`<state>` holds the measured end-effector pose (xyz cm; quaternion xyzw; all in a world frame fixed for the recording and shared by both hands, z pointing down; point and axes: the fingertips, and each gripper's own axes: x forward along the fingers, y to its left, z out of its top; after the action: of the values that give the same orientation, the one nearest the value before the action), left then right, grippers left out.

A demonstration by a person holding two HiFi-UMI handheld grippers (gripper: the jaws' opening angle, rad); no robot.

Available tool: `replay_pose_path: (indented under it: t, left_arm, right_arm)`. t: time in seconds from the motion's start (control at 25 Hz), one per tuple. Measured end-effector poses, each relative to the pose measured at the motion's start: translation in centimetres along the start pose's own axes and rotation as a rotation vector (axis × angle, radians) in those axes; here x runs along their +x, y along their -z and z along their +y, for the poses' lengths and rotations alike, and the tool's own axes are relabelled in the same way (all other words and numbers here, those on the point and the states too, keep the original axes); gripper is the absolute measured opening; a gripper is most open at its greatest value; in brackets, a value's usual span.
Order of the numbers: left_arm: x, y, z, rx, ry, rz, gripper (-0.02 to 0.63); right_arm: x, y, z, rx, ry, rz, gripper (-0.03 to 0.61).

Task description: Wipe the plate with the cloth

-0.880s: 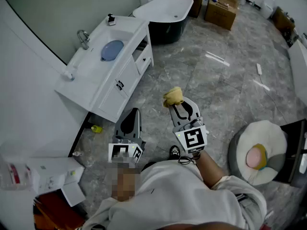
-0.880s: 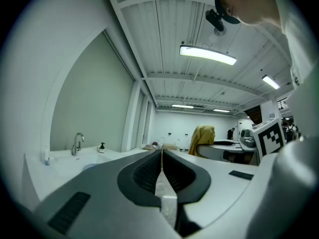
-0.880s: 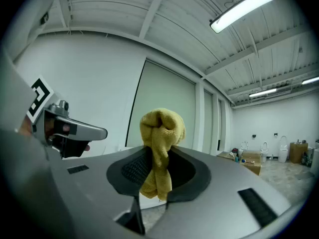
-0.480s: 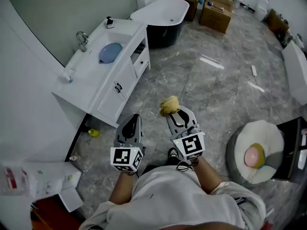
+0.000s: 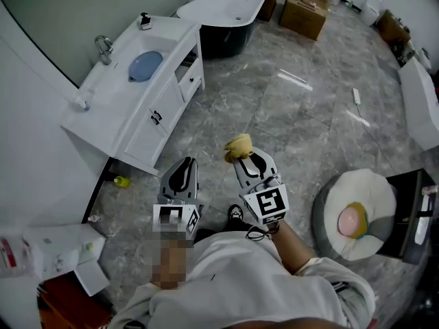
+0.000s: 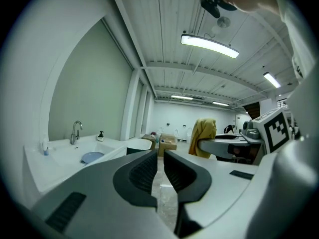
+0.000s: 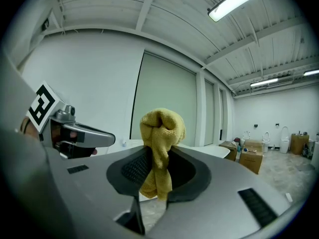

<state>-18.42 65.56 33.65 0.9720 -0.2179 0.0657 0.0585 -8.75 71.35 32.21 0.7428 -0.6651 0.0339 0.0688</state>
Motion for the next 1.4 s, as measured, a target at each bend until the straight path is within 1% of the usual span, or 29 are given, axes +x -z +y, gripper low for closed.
replay_pose_path:
  t: [0.12,0.32,0.4,0.52,0.68,0.84,0.92,1.0,1.08,1.16,1.28,1.4]
  left_arm:
    - [2.0,-0.2,-0.4,0.013,-0.017,0.010,0.076]
    - [4.4,0.6,-0.1,-0.013,-0.093,0.027,0.077]
    - [5.8,1.0,0.0,-0.025,-0.098,0.052,0.077]
    - [8.0,1.2,0.9,-0.010,-0.092,0.076,0.077]
    - [12.9,1.8,3.6,-0.031,-0.062,0.093,0.077]
    - [19.5,1.6,6.7,-0.062,0.003,0.097,0.077]
    - [23.2,0.5,8.4,-0.058,0.044,0.088,0.077]
    - [26.5,-1.5,10.0,-0.050,0.091,0.074,0.077]
    - [29.2,-3.6,11.8,-0.035,0.136,0.053,0.077]
    - [31.6,-4.9,13.8,-0.017,0.164,0.042,0.077]
    - [34.8,-5.8,17.7,-0.005,0.160,0.045,0.077]
    - [37.3,-6.2,20.9,-0.037,0.126,0.048,0.077]
  right_arm:
    - [0.7,-0.1,-2.2,0.011,-0.007,-0.007,0.086]
    - [2.5,1.0,-4.7,0.015,-0.067,0.001,0.086]
    - [3.8,1.3,-5.7,0.032,-0.080,0.008,0.086]
    - [6.1,1.6,-6.8,0.049,-0.093,0.009,0.086]
    - [10.4,2.6,-8.9,0.059,-0.080,0.040,0.086]
    - [15.7,2.5,-11.5,0.042,-0.053,0.063,0.086]
    - [18.9,1.5,-13.2,0.028,-0.031,0.064,0.086]
    - [22.2,-0.1,-15.0,0.020,-0.006,0.058,0.086]
    - [25.4,-1.9,-16.3,0.016,0.012,0.042,0.086]
    - [28.6,-3.0,-17.1,0.012,0.024,0.032,0.086]
    - [33.2,-3.3,-17.4,0.015,0.013,0.042,0.086]
    - [37.2,-3.2,-17.8,0.020,-0.026,0.058,0.086]
